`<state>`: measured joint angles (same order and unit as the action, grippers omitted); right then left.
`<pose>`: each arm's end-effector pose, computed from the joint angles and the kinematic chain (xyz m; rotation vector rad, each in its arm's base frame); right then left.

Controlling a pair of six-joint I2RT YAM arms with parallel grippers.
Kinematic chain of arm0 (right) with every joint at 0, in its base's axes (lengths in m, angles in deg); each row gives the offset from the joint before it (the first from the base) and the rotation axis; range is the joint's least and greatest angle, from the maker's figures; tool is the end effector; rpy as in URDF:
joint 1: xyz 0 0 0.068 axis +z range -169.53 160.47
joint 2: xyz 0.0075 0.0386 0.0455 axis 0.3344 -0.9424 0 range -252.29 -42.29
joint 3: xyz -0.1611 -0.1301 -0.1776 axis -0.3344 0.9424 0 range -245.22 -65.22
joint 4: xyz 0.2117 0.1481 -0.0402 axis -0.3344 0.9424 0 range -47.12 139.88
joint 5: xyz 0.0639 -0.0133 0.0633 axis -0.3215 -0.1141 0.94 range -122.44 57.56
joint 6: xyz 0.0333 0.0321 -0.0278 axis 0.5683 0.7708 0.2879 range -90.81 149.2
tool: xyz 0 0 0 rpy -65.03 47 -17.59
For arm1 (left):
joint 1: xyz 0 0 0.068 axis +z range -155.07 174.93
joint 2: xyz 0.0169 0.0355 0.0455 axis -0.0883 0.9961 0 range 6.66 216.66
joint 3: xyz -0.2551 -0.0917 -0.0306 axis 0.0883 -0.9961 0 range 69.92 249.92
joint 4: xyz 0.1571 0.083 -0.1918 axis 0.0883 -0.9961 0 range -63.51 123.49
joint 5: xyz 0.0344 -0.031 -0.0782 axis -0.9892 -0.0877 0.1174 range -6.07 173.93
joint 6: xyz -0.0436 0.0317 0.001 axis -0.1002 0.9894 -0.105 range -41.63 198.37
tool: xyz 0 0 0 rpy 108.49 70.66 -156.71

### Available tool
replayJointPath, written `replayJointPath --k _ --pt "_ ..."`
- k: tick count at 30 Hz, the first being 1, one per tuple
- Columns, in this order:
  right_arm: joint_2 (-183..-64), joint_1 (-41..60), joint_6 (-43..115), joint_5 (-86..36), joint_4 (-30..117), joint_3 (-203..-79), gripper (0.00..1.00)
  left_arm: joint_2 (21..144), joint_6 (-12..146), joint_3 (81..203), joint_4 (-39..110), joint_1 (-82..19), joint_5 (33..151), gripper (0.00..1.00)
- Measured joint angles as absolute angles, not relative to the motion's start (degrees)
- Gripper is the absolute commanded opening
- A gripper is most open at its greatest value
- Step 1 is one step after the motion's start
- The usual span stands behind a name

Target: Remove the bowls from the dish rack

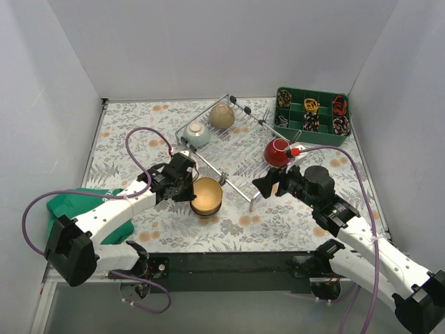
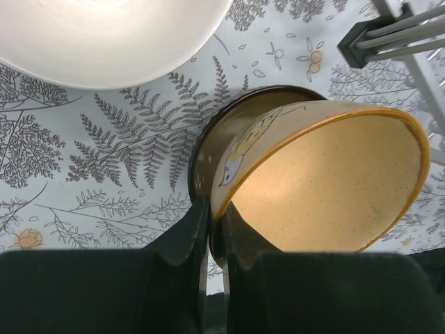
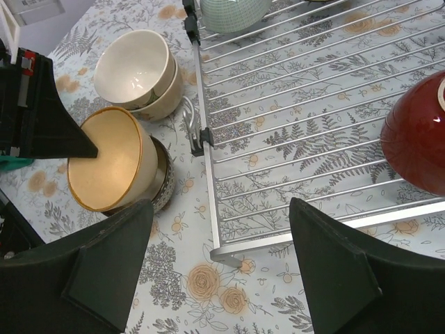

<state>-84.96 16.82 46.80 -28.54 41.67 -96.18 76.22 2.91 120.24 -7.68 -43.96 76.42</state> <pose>0.1482 0.1121 0.2815 -0.3460 1.7804 0.7391 0.1841 -0.1426 0.2418 -0.8945 2.5579 -0.5052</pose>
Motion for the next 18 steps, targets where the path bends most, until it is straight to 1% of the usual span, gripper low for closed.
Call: replayJointPath --k 5,6,8,9,10,12,13,15,16,17,18 --pt "-85.0 16.8 46.1 -28.9 42.3 -96.2 0.87 79.1 2.9 120.4 -9.0 -44.0 77.5 0.00" --pt "-85.0 16.8 45.9 -29.0 42.5 -96.2 0.87 79.5 3.0 120.4 -8.9 -44.0 77.8 0.01" --pt "-85.0 16.8 45.6 -29.1 42.9 -96.2 0.87 80.6 3.0 120.4 -9.0 -44.0 78.5 0.08" --pt "-85.0 16.8 45.5 -29.1 43.0 -96.2 0.87 81.1 3.0 120.5 -9.0 -44.0 78.7 0.12" --pt "-85.0 16.8 45.4 -29.2 43.0 -96.2 0.87 81.4 3.1 120.5 -9.0 -44.0 78.8 0.24" --pt "-85.0 16.8 45.3 -29.3 43.0 -96.2 0.87 81.7 3.1 120.7 -8.9 -43.9 78.9 0.38" --pt "-85.0 16.8 45.2 -29.4 43.0 -96.2 0.87 81.7 3.2 120.9 -8.9 -44.0 79.0 0.48" --pt "-85.1 16.8 44.8 -29.5 43.0 -96.2 0.87 81.6 3.4 121.3 -8.8 -44.0 79.1 0.54" --pt "-85.2 16.8 44.6 -29.5 43.1 -96.2 0.87 81.5 3.2 121.4 -8.7 -44.0 79.2 0.55" --pt "-85.3 16.8 44.3 -29.5 43.1 -96.2 0.87 81.4 3.1 121.6 -8.6 -44.0 79.2 0.63" --pt "-85.6 16.8 44.0 -29.6 43.2 -96.2 0.87 81.1 3.1 121.7 -8.6 -44.0 79.2 0.67"
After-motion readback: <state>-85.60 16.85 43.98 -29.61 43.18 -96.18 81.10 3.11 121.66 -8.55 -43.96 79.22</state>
